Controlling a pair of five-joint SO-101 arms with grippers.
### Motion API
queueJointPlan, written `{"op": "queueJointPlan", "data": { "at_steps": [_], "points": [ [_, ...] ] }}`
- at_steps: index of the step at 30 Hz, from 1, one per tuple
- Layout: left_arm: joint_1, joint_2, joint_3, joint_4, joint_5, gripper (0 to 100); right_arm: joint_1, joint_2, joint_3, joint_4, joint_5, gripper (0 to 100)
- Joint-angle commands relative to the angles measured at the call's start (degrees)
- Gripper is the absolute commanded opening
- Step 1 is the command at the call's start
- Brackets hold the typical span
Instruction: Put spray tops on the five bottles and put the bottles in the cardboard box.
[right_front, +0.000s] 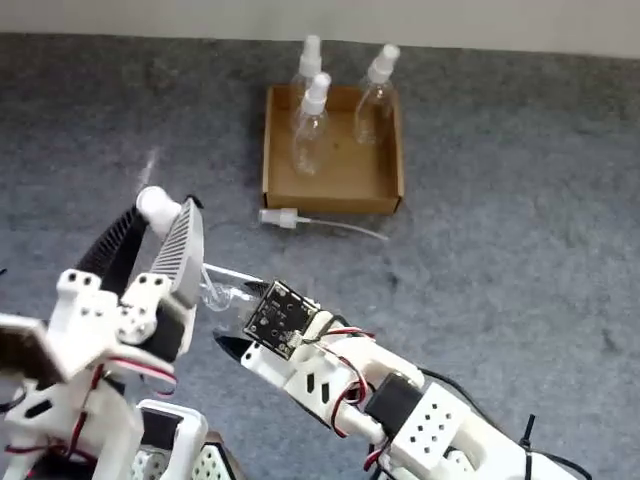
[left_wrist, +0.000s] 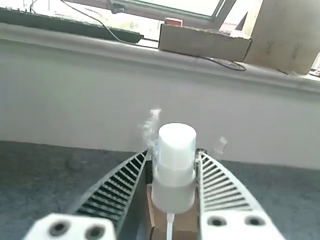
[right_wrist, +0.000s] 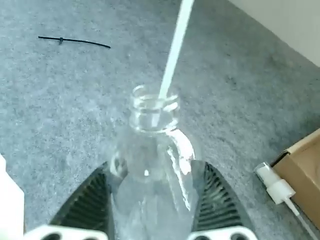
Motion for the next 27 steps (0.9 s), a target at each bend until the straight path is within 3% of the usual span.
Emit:
{"op": "queueJointPlan", "data": {
  "at_steps": [1, 8, 20, 27],
  "points": [
    [-0.22, -0.48, 2.33, -1.49, 1.05, 0, -0.48, -1.1, -0.84, -1.54, -0.7, 0.4],
    [3.12, -0.84, 4.88, -1.14, 0.97, 0, 1.71, -1.1, -0.92, -1.54, -8.62, 0.4],
    [3.56, -0.84, 16.48, -1.14, -2.64, 0, 3.91, -1.19, -1.1, -1.63, -9.23, 0.4],
    [7.96, -0.92, 19.38, -0.88, -7.12, 0, 6.64, -1.19, -1.36, -1.63, -13.54, 0.4]
  ]
}}
